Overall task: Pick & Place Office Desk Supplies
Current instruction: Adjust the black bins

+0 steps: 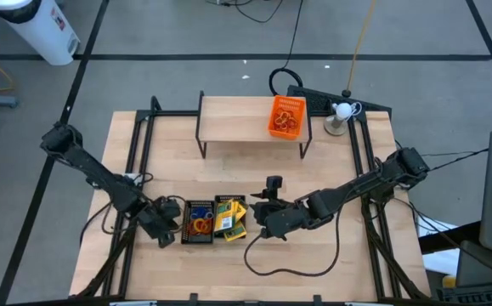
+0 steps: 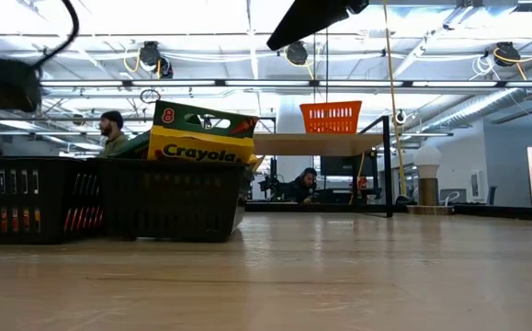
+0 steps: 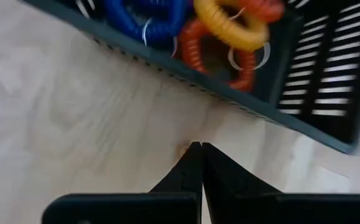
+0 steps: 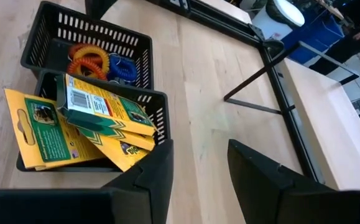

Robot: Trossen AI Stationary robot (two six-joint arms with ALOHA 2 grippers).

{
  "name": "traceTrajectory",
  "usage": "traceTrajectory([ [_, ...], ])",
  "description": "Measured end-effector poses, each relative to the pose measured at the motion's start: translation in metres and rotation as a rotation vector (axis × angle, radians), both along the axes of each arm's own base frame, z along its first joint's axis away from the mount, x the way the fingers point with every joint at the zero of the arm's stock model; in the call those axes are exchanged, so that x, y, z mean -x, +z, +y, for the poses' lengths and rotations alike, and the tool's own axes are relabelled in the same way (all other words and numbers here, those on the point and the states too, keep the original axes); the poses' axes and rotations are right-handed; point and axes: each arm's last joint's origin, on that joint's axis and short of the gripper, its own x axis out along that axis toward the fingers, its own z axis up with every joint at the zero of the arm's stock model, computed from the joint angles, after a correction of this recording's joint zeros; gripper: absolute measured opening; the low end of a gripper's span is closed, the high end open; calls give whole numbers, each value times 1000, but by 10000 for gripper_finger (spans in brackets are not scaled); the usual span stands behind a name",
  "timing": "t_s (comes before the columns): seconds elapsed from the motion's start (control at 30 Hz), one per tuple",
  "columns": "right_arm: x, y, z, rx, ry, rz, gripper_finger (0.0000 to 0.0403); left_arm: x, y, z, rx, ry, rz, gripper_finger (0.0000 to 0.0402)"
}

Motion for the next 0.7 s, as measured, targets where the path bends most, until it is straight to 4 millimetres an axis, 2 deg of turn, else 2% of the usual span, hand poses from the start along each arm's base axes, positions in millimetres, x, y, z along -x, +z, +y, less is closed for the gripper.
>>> traceTrajectory([
  [0.27, 6, -7, -3, -11, -38, 71, 144, -30, -23, 1, 19, -24, -37, 1],
  [0.43, 14, -13, -6, -36, -102, 143, 144, -48, -22, 8, -7, -36, -81, 1],
  [0.7, 30, -23, -12, -127, -217, 278, 144, -60, -19, 22, -26, -35, -143, 0],
])
